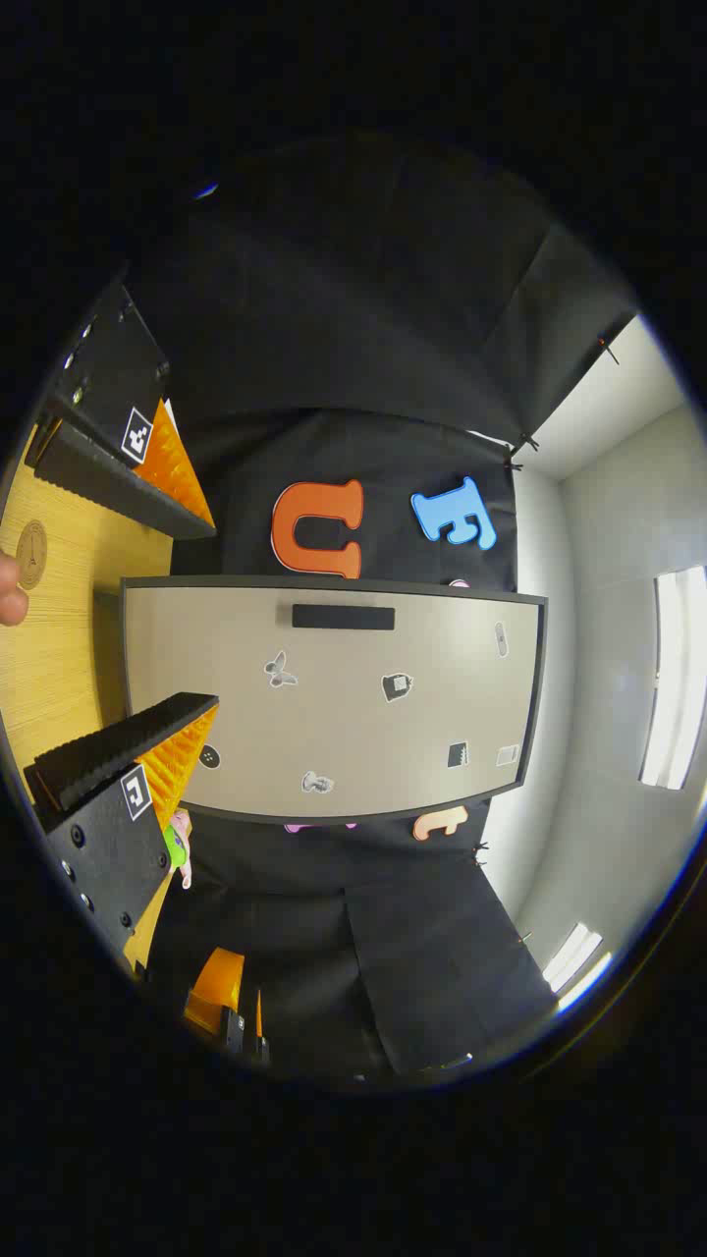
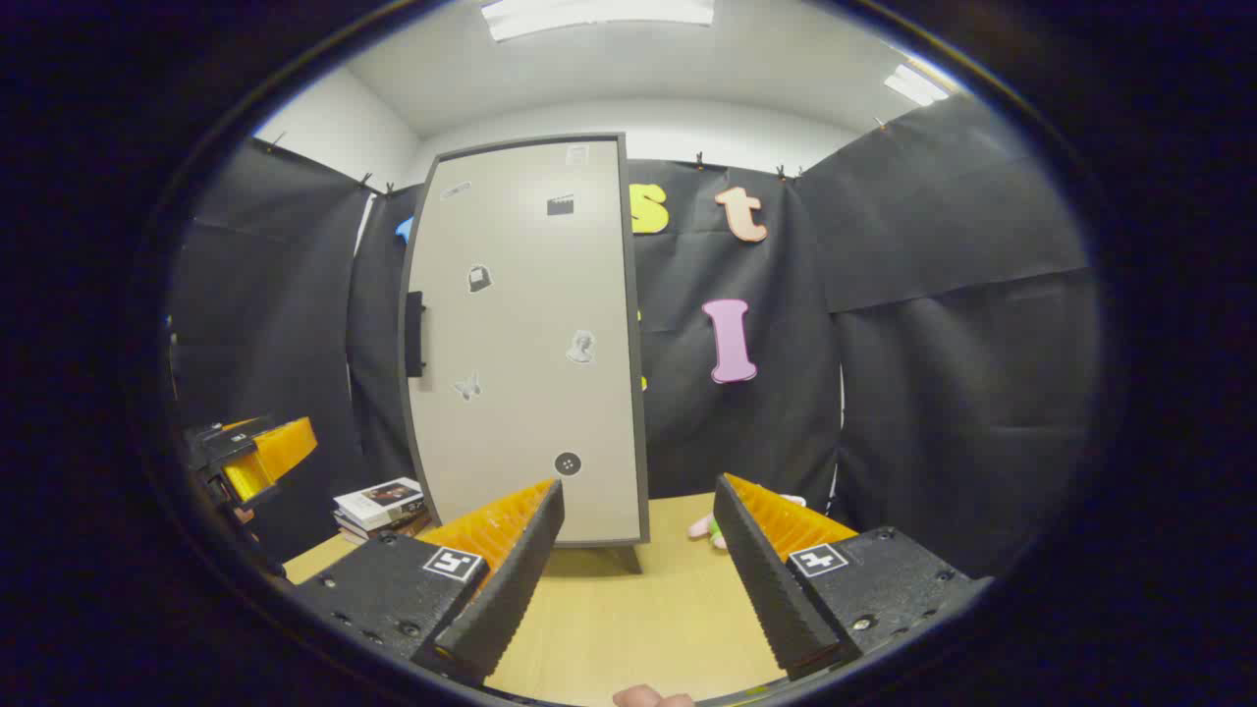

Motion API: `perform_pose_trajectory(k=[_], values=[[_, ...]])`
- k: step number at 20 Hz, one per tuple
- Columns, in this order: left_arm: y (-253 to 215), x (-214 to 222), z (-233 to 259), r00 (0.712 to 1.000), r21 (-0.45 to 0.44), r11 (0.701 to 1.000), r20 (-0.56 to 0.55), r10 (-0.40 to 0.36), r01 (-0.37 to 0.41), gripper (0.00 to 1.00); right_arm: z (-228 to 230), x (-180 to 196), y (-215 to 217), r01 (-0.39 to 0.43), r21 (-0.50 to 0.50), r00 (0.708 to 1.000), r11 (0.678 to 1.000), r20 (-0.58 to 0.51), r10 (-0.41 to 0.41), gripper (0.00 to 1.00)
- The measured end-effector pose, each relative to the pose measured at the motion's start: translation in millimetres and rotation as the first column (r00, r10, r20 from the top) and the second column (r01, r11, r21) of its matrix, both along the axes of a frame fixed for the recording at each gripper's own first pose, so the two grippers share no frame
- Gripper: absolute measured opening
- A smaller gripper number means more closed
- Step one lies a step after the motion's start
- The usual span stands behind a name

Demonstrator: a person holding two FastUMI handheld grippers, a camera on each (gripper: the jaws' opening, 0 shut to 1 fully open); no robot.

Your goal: Open the cabinet door with the right hand, grasp the bottle in the cabinet with the left hand and place it on the coaster, then close the cabinet door with the right hand.

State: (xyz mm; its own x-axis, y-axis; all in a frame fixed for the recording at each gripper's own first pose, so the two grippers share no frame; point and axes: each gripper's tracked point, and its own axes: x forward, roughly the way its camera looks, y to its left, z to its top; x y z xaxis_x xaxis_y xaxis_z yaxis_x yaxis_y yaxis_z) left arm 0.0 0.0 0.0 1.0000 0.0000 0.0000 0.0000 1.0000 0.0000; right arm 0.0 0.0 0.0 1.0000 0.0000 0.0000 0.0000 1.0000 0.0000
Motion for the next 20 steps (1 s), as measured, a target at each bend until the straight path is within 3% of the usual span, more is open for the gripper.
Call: perform_pose_trajectory(k=[9, 10, 12, 13, 14, 19, 20], values=[[-4.0, 5.6, 3.5, 1.000, 0.020, 1.000, 0.016, -0.009, 0.009, 0.95, -5.0, 4.6, -8.9, 0.015, -0.006, 1.000, 1.000, 0.001, -0.015, 0.99], [-4.9, 5.3, 4.4, 1.000, 0.025, 1.000, 0.021, -0.010, 0.010, 0.95, -5.0, 5.0, -9.3, 0.015, -0.004, 1.000, 1.000, 0.002, -0.015, 0.94], [-6.7, 4.4, 5.3, 1.000, 0.035, 0.999, 0.027, -0.012, 0.011, 0.95, -6.3, 4.9, -9.8, 0.008, -0.009, 1.000, 1.000, -0.002, -0.008, 0.99], [-8.4, 5.1, 5.6, 0.999, 0.038, 0.999, 0.031, -0.015, 0.014, 0.95, -6.5, 5.3, -9.9, 0.008, -0.017, 1.000, 1.000, -0.003, -0.008, 0.94], [-9.5, 4.5, 6.1, 0.999, 0.038, 0.999, 0.032, -0.018, 0.016, 0.95, -6.0, 5.3, -10.3, 0.009, -0.023, 1.000, 1.000, -0.002, -0.009, 0.99], [-9.1, 3.7, 5.5, 0.999, 0.049, 0.999, 0.033, -0.014, 0.013, 0.95, -12.6, 4.6, -8.0, -0.002, -0.011, 1.000, 1.000, -0.024, 0.002, 0.94], [-8.5, 2.7, 5.4, 0.999, 0.050, 0.999, 0.034, -0.012, 0.010, 0.95, -13.5, 4.2, -7.2, -0.001, -0.012, 1.000, 1.000, -0.027, 0.001, 0.99]])
